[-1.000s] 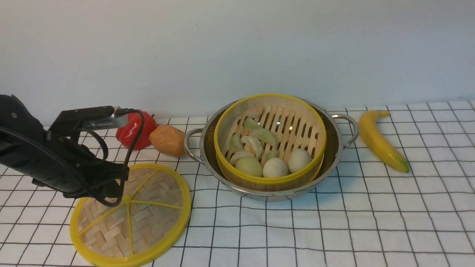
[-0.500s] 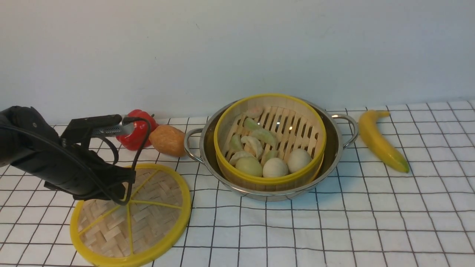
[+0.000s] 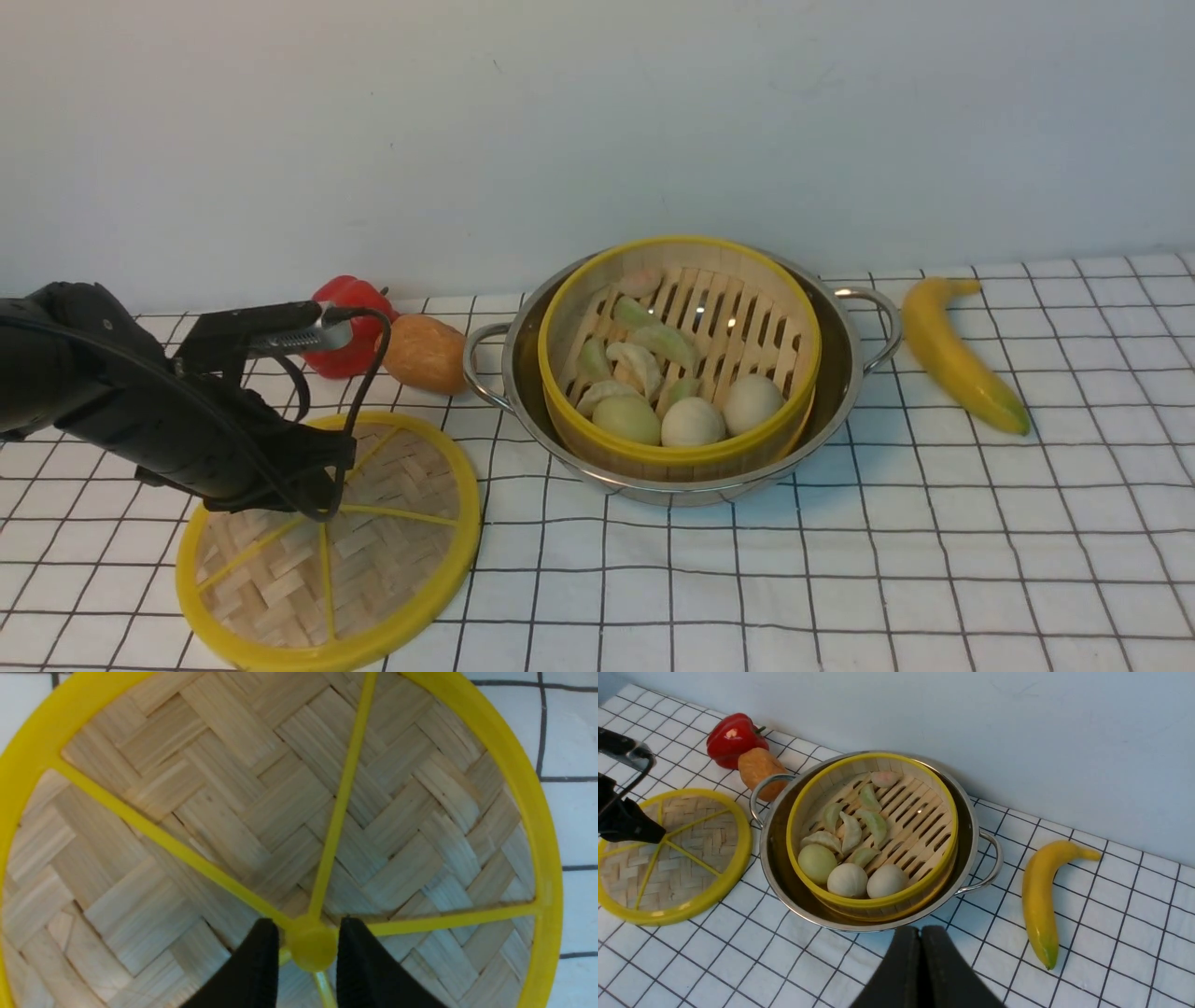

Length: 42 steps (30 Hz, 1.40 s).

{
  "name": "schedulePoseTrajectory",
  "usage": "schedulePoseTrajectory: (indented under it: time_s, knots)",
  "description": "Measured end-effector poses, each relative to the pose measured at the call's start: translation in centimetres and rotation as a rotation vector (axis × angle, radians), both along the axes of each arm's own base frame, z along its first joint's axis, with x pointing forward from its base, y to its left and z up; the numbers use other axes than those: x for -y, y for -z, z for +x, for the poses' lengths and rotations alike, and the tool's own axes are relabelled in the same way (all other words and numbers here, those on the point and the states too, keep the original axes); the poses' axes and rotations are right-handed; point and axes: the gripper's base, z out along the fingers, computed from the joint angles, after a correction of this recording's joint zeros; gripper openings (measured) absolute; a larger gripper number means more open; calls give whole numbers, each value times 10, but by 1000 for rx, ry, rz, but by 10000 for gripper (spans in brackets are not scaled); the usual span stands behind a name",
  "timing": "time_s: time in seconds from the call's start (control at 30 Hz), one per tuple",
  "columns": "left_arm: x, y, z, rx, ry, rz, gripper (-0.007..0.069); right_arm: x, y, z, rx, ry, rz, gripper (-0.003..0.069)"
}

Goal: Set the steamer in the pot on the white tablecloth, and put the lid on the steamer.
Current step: 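Grasp the bamboo steamer lid lying on the table by its centre knob, then place the yellow bamboo steamer lid onto the steamer in the pot with the left gripper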

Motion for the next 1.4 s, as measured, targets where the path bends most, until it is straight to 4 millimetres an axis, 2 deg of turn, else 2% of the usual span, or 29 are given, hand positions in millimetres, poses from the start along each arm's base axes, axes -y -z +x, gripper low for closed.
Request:
schedulePoseTrajectory:
  time_s: [0.3,0.6,0.73,0.77,0.8,0.9,0.93,0.97,1.03,1.1,1.17,1.23,1.27,1.3,1.4]
  knots:
    - [0,11,4,-14,-14,-11,181,0,0,0,-1,-3,5,0]
    - [-1,3,3,-13,3,8,123,-1,0,0,-3,-3,6,3]
    - [-5,-27,0,-20,28,67,123,-1,0,0,-3,-3,6,4]
    - [-5,-28,0,-26,30,70,123,-1,0,0,-3,-3,6,4]
    - [-9,-46,-1,-16,27,112,123,-1,0,0,-3,-3,6,4]
    - [-13,-67,-1,-16,18,157,123,-1,0,0,-3,-3,6,4]
    - [-15,-85,0,-9,12,179,123,-1,0,0,-3,-3,6,4]
    - [-15,-87,0,-6,11,182,123,-1,0,0,-3,-3,6,4]
    - [-14,-109,3,8,7,168,123,-1,0,0,-3,-3,6,4]
    - [-5,-128,9,53,41,137,123,-1,0,0,-4,-1,8,4]
    - [4,-138,14,92,73,124,123,-1,0,0,-4,-2,9,4]
    - [34,-151,25,151,162,97,123,-1,0,0,-5,-3,11,4]
    - [34,-152,26,154,162,96,123,-1,0,0,-5,-4,12,4]
    - [58,-155,32,176,229,87,123,-1,0,0,-6,-7,17,4]
    - [93,-158,43,207,318,81,123,-3,0,-1,-10,-15,32,4]
